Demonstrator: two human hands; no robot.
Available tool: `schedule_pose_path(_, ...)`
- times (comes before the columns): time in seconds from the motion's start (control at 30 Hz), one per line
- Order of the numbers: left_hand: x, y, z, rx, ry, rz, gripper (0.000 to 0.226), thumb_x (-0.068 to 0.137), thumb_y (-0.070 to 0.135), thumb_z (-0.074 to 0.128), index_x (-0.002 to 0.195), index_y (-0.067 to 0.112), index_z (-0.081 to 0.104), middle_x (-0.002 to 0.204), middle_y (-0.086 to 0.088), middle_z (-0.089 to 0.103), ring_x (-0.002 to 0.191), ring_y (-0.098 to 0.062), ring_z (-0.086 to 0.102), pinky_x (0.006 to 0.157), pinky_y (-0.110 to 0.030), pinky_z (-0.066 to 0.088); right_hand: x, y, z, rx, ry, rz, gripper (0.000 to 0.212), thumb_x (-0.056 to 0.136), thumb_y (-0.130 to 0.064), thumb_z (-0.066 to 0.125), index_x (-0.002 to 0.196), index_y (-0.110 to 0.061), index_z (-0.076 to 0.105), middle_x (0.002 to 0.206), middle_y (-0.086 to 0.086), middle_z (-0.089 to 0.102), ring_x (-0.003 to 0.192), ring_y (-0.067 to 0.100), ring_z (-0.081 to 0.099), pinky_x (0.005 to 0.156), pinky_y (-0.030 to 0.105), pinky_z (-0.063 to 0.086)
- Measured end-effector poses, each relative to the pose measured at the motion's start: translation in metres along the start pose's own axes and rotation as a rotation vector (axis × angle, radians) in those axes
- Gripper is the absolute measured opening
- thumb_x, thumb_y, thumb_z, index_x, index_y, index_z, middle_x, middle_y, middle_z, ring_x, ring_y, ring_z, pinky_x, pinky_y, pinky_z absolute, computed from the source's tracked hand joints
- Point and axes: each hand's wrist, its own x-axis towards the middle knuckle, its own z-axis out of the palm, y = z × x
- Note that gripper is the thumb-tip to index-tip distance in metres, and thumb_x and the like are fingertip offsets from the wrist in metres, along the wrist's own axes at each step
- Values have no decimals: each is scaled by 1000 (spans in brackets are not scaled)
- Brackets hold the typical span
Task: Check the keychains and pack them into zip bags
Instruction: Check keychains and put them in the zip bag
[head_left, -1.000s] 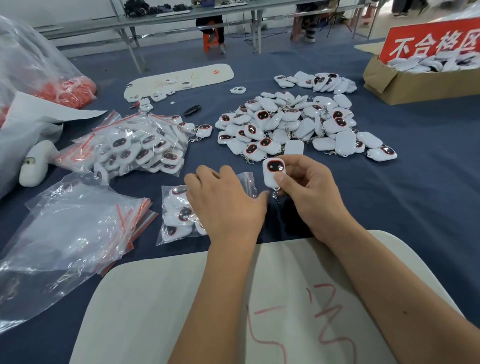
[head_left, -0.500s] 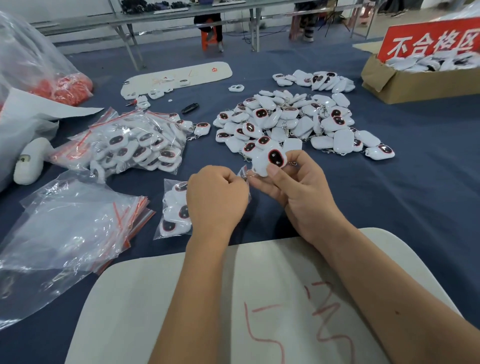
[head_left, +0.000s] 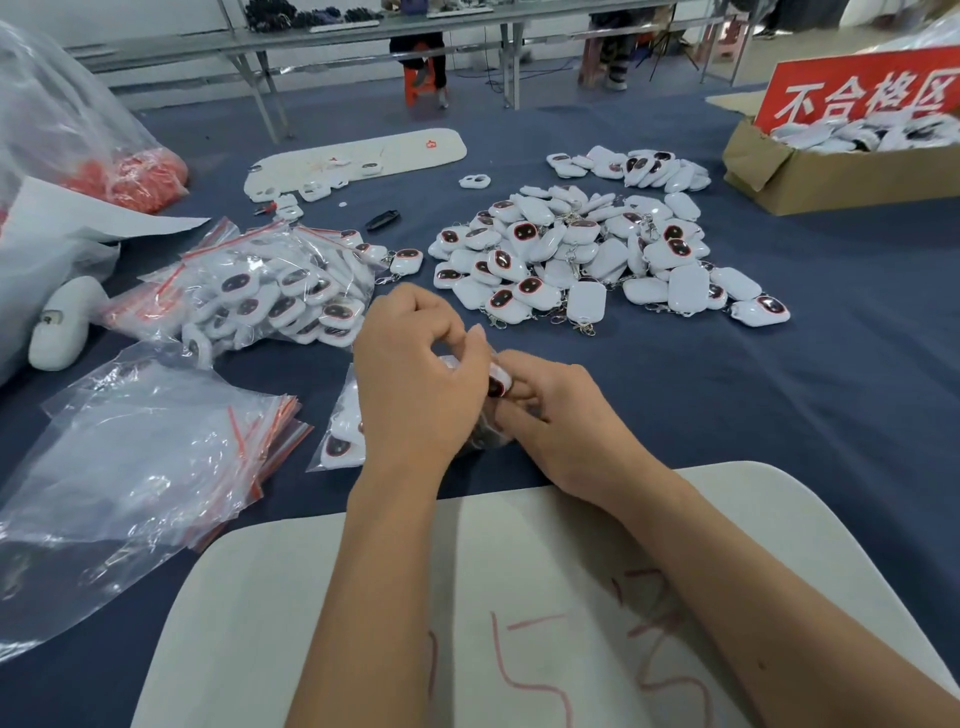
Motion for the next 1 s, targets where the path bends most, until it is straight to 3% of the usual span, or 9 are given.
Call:
schedule_pose_path(0.13,-3,6,3,25,35,96,26,82,12,76,62,11,60,86,4,59,89,-18,56,77,-13,36,-1,-1,7,-148,132,-33,31,86,3,71,98,-23,60,56,-14,54,54,9,53,57,28,41)
schedule_pose_path(0.3,-4,10,8,-12,89,63,29,82,8,72,59,9,54,81,-1,60,83,-22,57,75,-23,39,-4,-4,-4,43,183,-23,13,95,-3,67,84,-6,64,62,3,61,53,7,52,57,29,45)
schedule_pose_path(0.47,-3,8,11,-80,147,-76,30,84,11,72,58,7,56,73,-3,59,67,-12,53,67,-17,38,-9,-17,-4,14,-70,-151,54,93,0,58,69,-49,53,72,-22,52,80,6,48,73,26,40)
schedule_pose_path(0.53,-3,10,11,-136,193,-122,30,85,13,72,59,7,57,70,-4,60,65,-11,53,65,-16,38,-10,-17,-3,-40,164,-267,41,86,1,70,80,-39,65,91,-28,64,91,12,56,71,31,49)
schedule_pose_path(0.6,-2,13,10,-259,251,-190,31,88,16,72,62,6,59,69,-7,61,65,-17,56,68,-29,47,-10,-14,-4,-118,367,-243,15,85,-22,81,97,-17,74,110,-7,67,102,20,58,67,37,53)
schedule_pose_path(0.67,1,16,7,-434,287,-266,31,91,18,71,66,2,61,68,-11,63,66,-28,60,72,-44,53,-9,-6,-2,-106,404,-90,48,79,-39,88,115,-17,64,115,-2,59,104,19,58,71,41,56)
schedule_pose_path(0.77,6,25,2,-719,263,-346,31,95,9,68,65,3,60,59,-4,60,53,-17,59,64,-36,55,-7,-7,2,185,163,101,78,73,-41,92,135,-29,45,126,-14,62,119,7,61,85,43,62)
schedule_pose_path(0.9,6,41,3,-1089,114,-398,31,97,1,66,67,6,59,69,-5,56,50,-12,59,54,-21,52,-3,4,-1,427,97,80,61,83,-34,82,136,-21,55,125,0,73,119,22,70,104,53,54)
schedule_pose_path(1.0,4,42,3,-1204,-15,-387,34,100,6,65,66,11,65,69,-2,62,60,-13,62,59,-21,54,-4,5,-7,509,210,26,26,92,-16,67,118,-14,68,107,7,77,98,21,73,86,40,58)
